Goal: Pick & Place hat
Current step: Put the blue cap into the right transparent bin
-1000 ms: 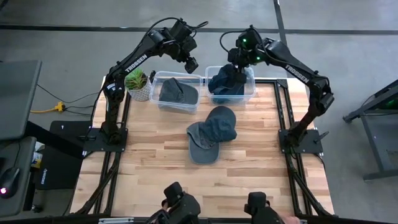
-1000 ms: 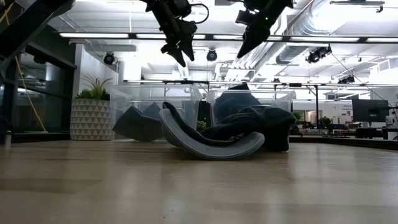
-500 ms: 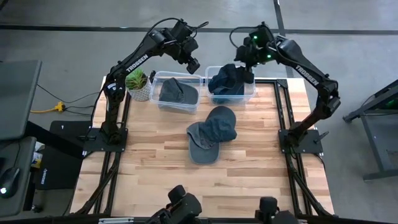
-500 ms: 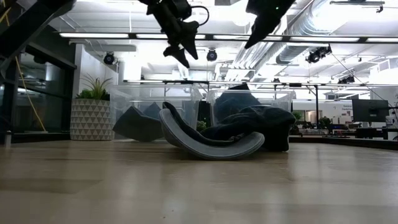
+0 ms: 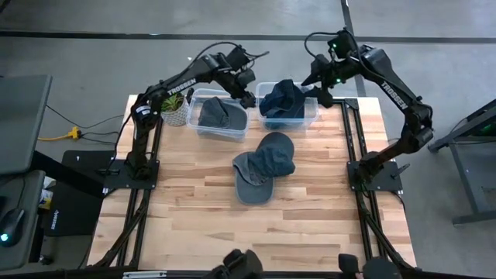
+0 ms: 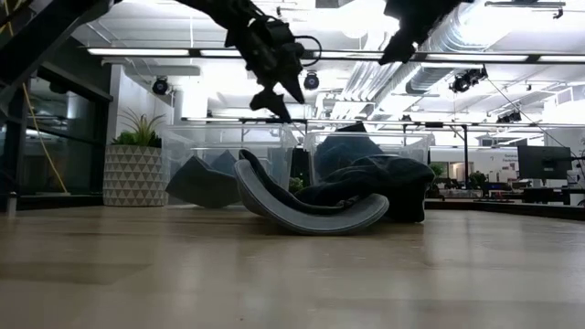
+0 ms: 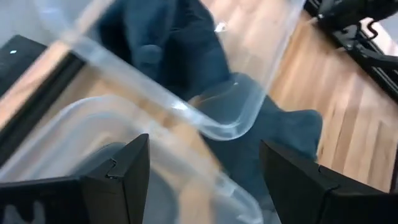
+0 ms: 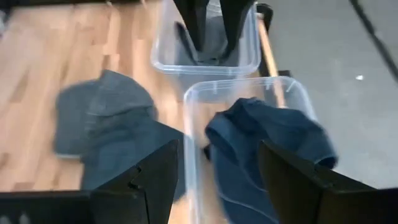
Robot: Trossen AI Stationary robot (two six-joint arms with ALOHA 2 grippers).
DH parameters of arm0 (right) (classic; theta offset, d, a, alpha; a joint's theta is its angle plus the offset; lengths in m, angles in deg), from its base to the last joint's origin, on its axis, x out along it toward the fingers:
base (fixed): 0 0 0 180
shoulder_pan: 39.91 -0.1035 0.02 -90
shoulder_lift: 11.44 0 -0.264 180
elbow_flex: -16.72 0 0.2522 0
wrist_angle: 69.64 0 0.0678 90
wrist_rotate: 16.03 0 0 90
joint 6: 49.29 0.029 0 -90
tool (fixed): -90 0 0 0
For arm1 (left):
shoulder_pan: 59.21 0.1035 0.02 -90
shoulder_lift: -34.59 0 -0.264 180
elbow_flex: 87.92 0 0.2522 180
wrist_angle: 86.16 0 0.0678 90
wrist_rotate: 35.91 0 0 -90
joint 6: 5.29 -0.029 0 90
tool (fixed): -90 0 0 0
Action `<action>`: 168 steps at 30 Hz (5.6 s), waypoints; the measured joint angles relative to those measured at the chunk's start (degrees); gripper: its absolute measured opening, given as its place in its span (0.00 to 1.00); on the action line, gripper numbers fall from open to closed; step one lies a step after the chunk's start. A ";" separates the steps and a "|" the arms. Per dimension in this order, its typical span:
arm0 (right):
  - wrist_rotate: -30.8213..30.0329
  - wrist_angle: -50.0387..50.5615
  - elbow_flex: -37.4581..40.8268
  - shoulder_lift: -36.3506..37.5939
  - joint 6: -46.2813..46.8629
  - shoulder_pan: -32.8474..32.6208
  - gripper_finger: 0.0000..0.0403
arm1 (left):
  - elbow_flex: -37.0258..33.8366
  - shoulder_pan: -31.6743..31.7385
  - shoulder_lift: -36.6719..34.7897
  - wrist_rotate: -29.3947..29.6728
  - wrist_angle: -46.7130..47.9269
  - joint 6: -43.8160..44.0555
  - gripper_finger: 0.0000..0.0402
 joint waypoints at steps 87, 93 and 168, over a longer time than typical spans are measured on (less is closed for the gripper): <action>-21.76 -73.06 78.19 22.24 55.17 -40.69 0.52 | -0.78 -29.31 9.55 26.56 5.37 10.87 0.60; -21.14 -74.25 78.16 18.93 55.25 -40.09 0.52 | -0.78 -29.31 9.55 29.90 12.67 8.68 0.60; -18.30 -17.43 26.83 33.51 34.38 -30.67 0.01 | 16.91 -25.60 8.17 50.86 14.55 4.16 0.60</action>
